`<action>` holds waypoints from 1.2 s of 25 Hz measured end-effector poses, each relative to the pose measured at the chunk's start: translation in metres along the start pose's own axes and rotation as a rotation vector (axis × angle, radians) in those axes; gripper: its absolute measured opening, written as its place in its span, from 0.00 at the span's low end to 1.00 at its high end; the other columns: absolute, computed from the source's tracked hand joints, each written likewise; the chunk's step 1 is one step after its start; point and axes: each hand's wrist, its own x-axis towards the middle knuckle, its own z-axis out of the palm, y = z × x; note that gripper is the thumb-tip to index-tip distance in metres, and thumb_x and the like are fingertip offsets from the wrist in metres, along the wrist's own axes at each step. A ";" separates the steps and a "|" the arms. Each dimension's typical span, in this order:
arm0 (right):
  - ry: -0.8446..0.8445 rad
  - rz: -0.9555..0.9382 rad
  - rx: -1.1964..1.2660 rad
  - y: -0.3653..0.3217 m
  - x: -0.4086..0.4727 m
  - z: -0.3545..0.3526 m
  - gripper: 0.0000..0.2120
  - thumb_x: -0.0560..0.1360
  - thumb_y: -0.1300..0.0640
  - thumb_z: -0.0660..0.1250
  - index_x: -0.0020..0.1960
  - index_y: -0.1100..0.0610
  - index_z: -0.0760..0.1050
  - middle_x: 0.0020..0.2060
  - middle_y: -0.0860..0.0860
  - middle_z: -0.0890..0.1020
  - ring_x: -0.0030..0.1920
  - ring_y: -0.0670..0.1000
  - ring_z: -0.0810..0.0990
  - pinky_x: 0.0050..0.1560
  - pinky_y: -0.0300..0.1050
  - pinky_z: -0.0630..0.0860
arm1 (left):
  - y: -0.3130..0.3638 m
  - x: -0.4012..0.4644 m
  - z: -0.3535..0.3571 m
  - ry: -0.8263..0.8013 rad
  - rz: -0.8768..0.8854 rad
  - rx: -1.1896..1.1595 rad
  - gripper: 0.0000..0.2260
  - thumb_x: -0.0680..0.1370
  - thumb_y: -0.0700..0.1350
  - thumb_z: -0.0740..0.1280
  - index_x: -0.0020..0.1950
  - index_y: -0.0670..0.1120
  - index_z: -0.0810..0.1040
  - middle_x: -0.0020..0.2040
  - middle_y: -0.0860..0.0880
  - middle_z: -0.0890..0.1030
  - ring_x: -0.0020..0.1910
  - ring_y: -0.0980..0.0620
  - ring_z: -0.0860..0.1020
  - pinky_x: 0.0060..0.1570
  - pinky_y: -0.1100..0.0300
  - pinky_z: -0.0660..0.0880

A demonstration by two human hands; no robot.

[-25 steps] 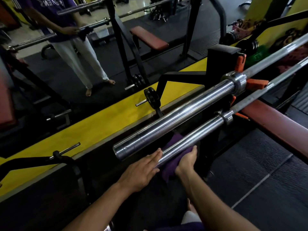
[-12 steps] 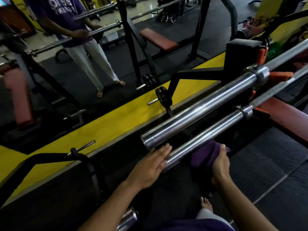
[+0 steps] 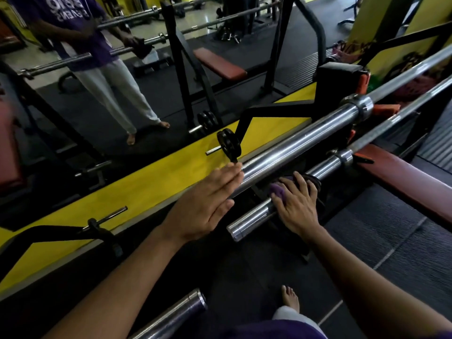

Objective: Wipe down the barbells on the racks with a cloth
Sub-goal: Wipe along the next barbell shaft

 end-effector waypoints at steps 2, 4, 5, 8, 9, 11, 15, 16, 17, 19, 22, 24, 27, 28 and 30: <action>0.008 -0.008 0.011 -0.019 -0.004 0.003 0.19 0.83 0.39 0.49 0.64 0.41 0.75 0.65 0.45 0.77 0.78 0.54 0.59 0.78 0.64 0.45 | -0.006 0.010 -0.005 -0.053 0.014 -0.003 0.22 0.86 0.46 0.54 0.80 0.41 0.61 0.82 0.47 0.59 0.81 0.52 0.56 0.79 0.53 0.57; 0.064 -0.044 0.045 -0.056 -0.016 0.009 0.17 0.80 0.39 0.55 0.59 0.43 0.79 0.56 0.45 0.81 0.71 0.55 0.70 0.75 0.67 0.52 | -0.008 0.011 -0.004 -0.060 0.007 -0.015 0.22 0.86 0.45 0.54 0.80 0.41 0.61 0.81 0.47 0.60 0.81 0.53 0.57 0.79 0.54 0.58; 0.096 -0.091 0.053 -0.079 -0.027 0.017 0.17 0.79 0.39 0.57 0.57 0.44 0.80 0.53 0.46 0.81 0.66 0.56 0.74 0.73 0.68 0.56 | -0.008 0.011 -0.002 -0.056 0.008 -0.013 0.22 0.86 0.45 0.54 0.80 0.41 0.61 0.81 0.46 0.60 0.81 0.53 0.57 0.78 0.53 0.58; 0.100 -0.354 0.041 -0.129 -0.058 0.040 0.19 0.77 0.39 0.60 0.59 0.48 0.79 0.54 0.47 0.81 0.60 0.57 0.77 0.70 0.69 0.61 | -0.007 0.010 0.000 -0.020 0.014 -0.020 0.22 0.86 0.44 0.54 0.79 0.40 0.62 0.81 0.45 0.61 0.80 0.51 0.58 0.78 0.51 0.60; 0.066 -0.427 0.017 -0.128 -0.061 0.042 0.20 0.78 0.38 0.60 0.61 0.48 0.78 0.56 0.48 0.80 0.61 0.56 0.77 0.69 0.68 0.62 | -0.007 0.010 0.000 -0.010 0.011 -0.026 0.22 0.86 0.43 0.54 0.79 0.39 0.63 0.81 0.45 0.62 0.80 0.51 0.59 0.78 0.50 0.61; 0.045 -0.506 -0.012 -0.106 -0.047 0.030 0.20 0.79 0.37 0.58 0.62 0.46 0.78 0.56 0.46 0.81 0.60 0.54 0.77 0.68 0.63 0.64 | -0.005 0.010 0.002 0.014 0.011 -0.033 0.21 0.85 0.43 0.55 0.79 0.39 0.64 0.80 0.45 0.63 0.80 0.51 0.60 0.76 0.48 0.63; -0.052 -0.144 -0.063 -0.045 0.007 -0.007 0.20 0.81 0.37 0.50 0.59 0.43 0.78 0.54 0.44 0.82 0.60 0.51 0.75 0.71 0.58 0.58 | -0.005 0.010 0.005 0.067 0.017 -0.065 0.21 0.85 0.40 0.57 0.78 0.38 0.66 0.79 0.44 0.65 0.79 0.50 0.62 0.74 0.46 0.67; -0.093 -0.091 -0.084 -0.043 0.014 -0.012 0.22 0.81 0.37 0.49 0.59 0.43 0.78 0.54 0.45 0.83 0.61 0.51 0.75 0.71 0.59 0.57 | -0.004 0.010 0.006 0.085 0.009 -0.072 0.20 0.84 0.39 0.57 0.77 0.38 0.66 0.79 0.44 0.66 0.79 0.50 0.62 0.73 0.46 0.67; -0.118 -0.071 -0.103 -0.052 0.015 -0.013 0.22 0.81 0.37 0.48 0.59 0.43 0.78 0.53 0.45 0.83 0.60 0.52 0.75 0.71 0.60 0.58 | -0.003 0.010 0.006 0.099 0.004 -0.077 0.20 0.84 0.39 0.58 0.77 0.38 0.67 0.78 0.43 0.66 0.79 0.50 0.62 0.73 0.46 0.68; -0.149 -0.116 -0.112 -0.089 0.006 -0.008 0.22 0.81 0.38 0.48 0.58 0.43 0.78 0.51 0.47 0.84 0.56 0.54 0.77 0.68 0.62 0.60 | -0.003 0.010 0.008 0.117 0.017 -0.073 0.20 0.84 0.39 0.58 0.77 0.37 0.67 0.78 0.43 0.67 0.79 0.49 0.63 0.73 0.46 0.68; -0.181 -0.273 -0.041 -0.141 -0.029 0.004 0.20 0.80 0.38 0.50 0.55 0.46 0.78 0.47 0.48 0.83 0.51 0.55 0.77 0.65 0.63 0.65 | -0.005 0.011 0.011 0.143 0.036 -0.066 0.20 0.84 0.40 0.56 0.76 0.36 0.68 0.77 0.42 0.68 0.78 0.48 0.64 0.72 0.45 0.69; -0.124 -0.351 0.095 -0.144 -0.042 0.007 0.18 0.82 0.41 0.52 0.53 0.47 0.77 0.48 0.47 0.82 0.52 0.53 0.76 0.65 0.60 0.64 | -0.006 0.011 0.015 0.161 0.031 -0.052 0.20 0.84 0.41 0.56 0.75 0.36 0.69 0.76 0.41 0.69 0.77 0.48 0.65 0.70 0.44 0.70; -0.141 -0.291 0.465 -0.124 -0.049 -0.006 0.15 0.83 0.46 0.53 0.50 0.48 0.76 0.50 0.44 0.81 0.54 0.48 0.74 0.65 0.52 0.63 | -0.006 0.012 0.020 0.214 0.035 -0.043 0.20 0.83 0.40 0.56 0.74 0.35 0.70 0.75 0.40 0.70 0.77 0.46 0.67 0.70 0.43 0.71; -0.135 -0.244 0.594 -0.118 -0.058 -0.012 0.15 0.83 0.47 0.53 0.50 0.48 0.77 0.49 0.44 0.81 0.53 0.47 0.75 0.64 0.48 0.64 | -0.006 0.012 0.021 0.226 0.037 -0.046 0.20 0.83 0.40 0.56 0.74 0.35 0.70 0.75 0.40 0.71 0.76 0.46 0.67 0.70 0.43 0.71; -0.107 -0.101 0.834 -0.105 -0.087 -0.019 0.14 0.84 0.49 0.54 0.49 0.47 0.78 0.46 0.42 0.81 0.49 0.45 0.78 0.58 0.43 0.68 | -0.007 0.011 0.022 0.241 0.044 -0.057 0.20 0.83 0.40 0.56 0.73 0.35 0.71 0.75 0.40 0.71 0.76 0.46 0.68 0.70 0.43 0.71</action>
